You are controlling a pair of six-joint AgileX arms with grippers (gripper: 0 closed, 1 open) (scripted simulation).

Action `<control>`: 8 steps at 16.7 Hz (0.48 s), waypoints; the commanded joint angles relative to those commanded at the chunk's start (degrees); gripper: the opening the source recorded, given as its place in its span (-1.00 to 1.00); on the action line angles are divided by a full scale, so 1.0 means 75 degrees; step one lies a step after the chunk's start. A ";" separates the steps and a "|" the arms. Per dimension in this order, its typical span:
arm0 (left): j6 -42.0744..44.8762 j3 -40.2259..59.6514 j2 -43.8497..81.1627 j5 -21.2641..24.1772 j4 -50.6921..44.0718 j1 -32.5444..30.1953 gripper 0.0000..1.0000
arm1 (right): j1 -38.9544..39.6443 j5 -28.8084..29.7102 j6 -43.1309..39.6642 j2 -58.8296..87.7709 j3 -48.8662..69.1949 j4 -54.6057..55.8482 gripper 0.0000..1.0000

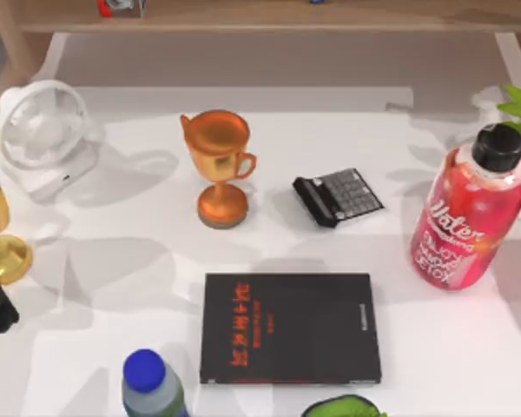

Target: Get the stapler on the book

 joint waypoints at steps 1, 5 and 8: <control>0.0000 0.0000 0.0000 0.0000 0.0000 0.0000 1.00 | 0.0459 -0.0002 0.0394 -0.0087 -0.0263 0.0140 -1.00; 0.0000 0.0000 0.0000 0.0000 0.0000 0.0000 1.00 | 0.2175 -0.0074 0.1647 -0.0071 -0.1409 0.0768 -1.00; 0.0000 0.0000 0.0000 0.0000 0.0000 0.0000 1.00 | 0.3274 -0.0187 0.2302 0.0200 -0.2330 0.1195 -1.00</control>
